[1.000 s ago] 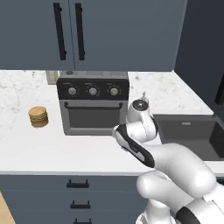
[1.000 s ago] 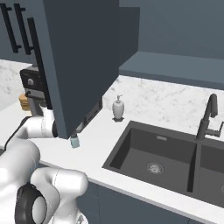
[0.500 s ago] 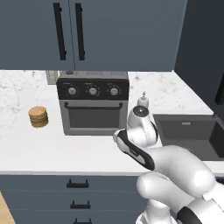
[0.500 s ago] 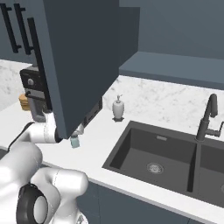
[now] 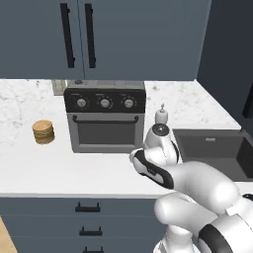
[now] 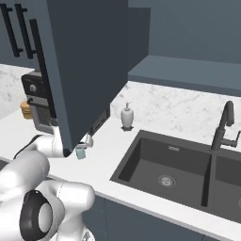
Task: Put the shaker and condiment bottle from the counter next to their counterparts in the cabinet.
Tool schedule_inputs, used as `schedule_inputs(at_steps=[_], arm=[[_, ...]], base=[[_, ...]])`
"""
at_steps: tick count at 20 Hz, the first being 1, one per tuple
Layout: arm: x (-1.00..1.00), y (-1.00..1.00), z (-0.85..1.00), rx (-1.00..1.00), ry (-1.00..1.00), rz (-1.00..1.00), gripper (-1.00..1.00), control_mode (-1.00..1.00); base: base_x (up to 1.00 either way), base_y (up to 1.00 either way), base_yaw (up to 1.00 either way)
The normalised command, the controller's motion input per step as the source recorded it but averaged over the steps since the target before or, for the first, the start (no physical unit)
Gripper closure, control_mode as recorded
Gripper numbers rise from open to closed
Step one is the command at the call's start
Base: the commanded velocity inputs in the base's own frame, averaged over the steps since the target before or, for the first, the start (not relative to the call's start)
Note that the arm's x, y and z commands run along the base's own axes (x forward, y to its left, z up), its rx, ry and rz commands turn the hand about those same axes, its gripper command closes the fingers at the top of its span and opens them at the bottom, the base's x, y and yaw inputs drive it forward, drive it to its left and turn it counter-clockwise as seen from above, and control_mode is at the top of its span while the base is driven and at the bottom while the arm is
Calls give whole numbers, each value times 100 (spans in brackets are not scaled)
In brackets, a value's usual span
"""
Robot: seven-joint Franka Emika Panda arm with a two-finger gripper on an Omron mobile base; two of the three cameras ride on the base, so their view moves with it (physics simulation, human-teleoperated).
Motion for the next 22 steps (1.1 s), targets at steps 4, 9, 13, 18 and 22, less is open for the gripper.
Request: schedule_inputs(at_steps=[4, 9, 13, 18, 22], arm=[[6, 0, -8, 0, 0, 2, -100, -100], [0, 0, -11, 0, 0, 3, -100, -100], [0, 0, -18, 0, 0, 3, -100, -100], [3, 0, -23, 0, 0, 2, -100, -100], [16, 0, -26, 0, 0, 1, -100, -100]], base=[[0, 0, 0], [0, 0, 0], [0, 0, 0], [0, 0, 0], [0, 0, 0]])
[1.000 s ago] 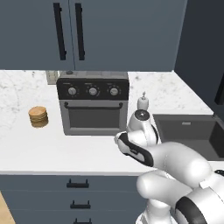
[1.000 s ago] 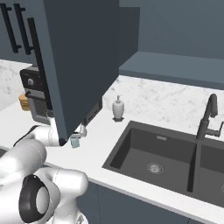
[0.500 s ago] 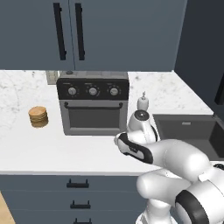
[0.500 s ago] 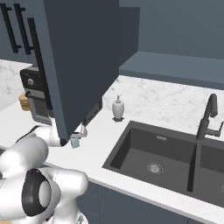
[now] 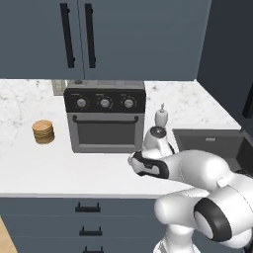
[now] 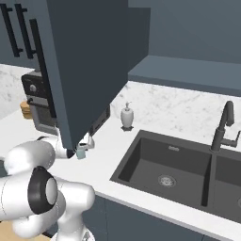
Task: Put the shaker and condiment bottle from the counter next to their counterparts in the cabinet.
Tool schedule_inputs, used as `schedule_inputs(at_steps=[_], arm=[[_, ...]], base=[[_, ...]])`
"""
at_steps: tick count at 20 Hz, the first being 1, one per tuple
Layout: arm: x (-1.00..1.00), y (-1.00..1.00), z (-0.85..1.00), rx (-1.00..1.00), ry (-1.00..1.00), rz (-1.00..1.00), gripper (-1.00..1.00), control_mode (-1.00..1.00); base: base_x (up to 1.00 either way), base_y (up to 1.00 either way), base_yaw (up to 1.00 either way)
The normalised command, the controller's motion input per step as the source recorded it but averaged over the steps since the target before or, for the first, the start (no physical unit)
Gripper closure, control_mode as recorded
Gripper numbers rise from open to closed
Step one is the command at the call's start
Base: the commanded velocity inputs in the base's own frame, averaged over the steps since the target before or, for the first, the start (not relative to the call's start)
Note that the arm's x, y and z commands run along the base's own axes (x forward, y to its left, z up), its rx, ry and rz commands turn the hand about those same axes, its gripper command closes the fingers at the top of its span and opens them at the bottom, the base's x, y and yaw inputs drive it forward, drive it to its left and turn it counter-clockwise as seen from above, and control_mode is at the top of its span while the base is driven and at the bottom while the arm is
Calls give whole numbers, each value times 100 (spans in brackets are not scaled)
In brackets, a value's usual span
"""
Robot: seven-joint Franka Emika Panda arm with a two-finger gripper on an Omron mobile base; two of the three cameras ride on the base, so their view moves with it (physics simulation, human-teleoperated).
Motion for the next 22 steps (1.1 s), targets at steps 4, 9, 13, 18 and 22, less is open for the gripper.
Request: schedule_inputs(at_steps=[4, 9, 13, 18, 22], arm=[[21, 0, -26, 0, 0, 0, -100, -100], [15, 0, -27, 0, 0, 1, -100, -100], [24, 3, -30, -3, 0, 2, 100, -100], [29, 4, -20, -2, 0, 0, 100, -100], [9, 0, -19, 0, 0, 0, 100, -100]], base=[[0, 0, 0], [0, 0, 0], [0, 0, 0], [0, 0, 0], [0, 0, 0]])
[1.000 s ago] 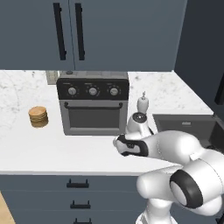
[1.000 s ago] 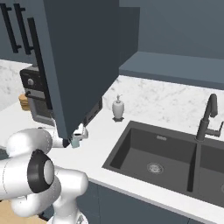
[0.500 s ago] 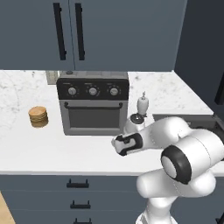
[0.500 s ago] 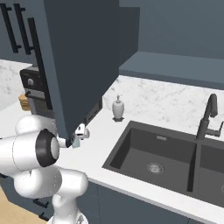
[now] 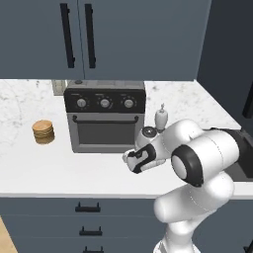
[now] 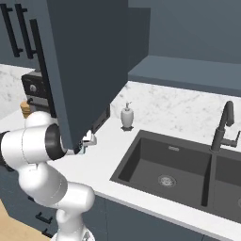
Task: Put the shaker and condiment bottle from the counter next to their counterparts in the cabinet.
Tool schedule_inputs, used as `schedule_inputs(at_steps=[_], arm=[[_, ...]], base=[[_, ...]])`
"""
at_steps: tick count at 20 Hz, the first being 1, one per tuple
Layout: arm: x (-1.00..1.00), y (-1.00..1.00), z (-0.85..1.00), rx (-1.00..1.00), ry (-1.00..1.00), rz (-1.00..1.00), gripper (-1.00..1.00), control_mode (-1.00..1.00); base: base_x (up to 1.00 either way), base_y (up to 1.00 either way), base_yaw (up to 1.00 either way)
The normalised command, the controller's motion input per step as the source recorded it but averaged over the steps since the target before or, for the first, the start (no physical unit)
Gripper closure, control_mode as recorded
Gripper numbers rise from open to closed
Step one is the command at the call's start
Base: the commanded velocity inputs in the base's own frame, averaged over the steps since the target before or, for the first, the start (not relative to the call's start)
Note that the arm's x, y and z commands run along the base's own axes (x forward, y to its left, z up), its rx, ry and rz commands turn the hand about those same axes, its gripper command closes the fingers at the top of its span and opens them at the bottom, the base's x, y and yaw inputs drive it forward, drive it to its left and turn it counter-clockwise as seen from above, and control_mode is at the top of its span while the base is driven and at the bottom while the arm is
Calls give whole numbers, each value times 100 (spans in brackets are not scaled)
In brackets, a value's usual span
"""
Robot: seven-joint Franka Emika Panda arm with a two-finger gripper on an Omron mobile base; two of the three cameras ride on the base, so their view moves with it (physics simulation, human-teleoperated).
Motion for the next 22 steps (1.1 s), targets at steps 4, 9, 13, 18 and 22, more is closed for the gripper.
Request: schedule_inputs(at_steps=[4, 9, 13, 18, 22], arm=[[0, 0, -16, 0, 0, 0, 100, -100], [-14, 0, 0, 0, -8, 0, 100, -100], [-48, 1, 8, 0, -14, 0, 100, -100], [-55, 1, 23, 0, -8, 0, 100, -100], [-33, 0, 35, 0, 0, 0, 100, -100]], base=[[0, 0, 0], [0, 0, 0], [0, 0, 0], [0, 0, 0], [0, 0, 0]])
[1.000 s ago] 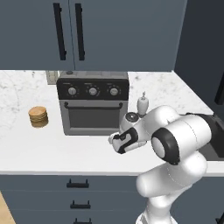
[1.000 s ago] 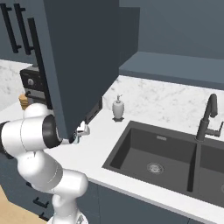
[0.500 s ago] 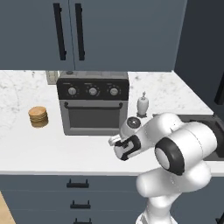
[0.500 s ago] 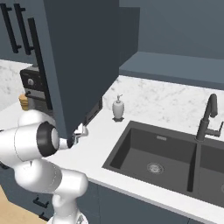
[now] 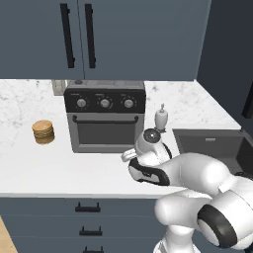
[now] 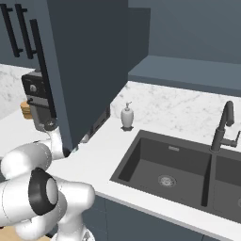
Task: Put the shaker and condiment bottle from the counter next to their counterparts in the cabinet.
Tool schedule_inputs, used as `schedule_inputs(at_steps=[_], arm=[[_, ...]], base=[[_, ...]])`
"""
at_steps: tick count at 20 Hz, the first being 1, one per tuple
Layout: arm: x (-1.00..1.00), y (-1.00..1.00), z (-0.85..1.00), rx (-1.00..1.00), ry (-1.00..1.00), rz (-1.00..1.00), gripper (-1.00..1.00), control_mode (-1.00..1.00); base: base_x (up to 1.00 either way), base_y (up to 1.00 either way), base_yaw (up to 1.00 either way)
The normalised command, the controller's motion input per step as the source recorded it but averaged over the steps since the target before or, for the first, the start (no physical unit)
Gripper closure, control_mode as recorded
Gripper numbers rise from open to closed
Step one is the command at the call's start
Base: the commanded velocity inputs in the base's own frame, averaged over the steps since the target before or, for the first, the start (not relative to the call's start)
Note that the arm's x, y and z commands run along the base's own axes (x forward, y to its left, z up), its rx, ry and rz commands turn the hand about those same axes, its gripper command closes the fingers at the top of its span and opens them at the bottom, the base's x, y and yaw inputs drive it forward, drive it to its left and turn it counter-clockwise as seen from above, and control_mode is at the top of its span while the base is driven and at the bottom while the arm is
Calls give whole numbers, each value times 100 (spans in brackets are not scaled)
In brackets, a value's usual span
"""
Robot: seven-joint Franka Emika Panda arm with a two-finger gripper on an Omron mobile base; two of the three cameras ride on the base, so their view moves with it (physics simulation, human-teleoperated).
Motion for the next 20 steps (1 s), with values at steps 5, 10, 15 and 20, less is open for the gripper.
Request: schedule_inputs(at_steps=[5, 10, 15, 20], arm=[[-16, 0, 29, 0, 0, 0, 100, -100], [-9, 0, 16, 0, 0, 0, 100, 100], [0, 0, 0, 0, 0, 0, 100, 100], [0, 0, 0, 0, 0, 0, 100, 100]], base=[[0, 0, 0], [-2, 0, 0], [-19, 0, 0], [-31, 0, 0]])
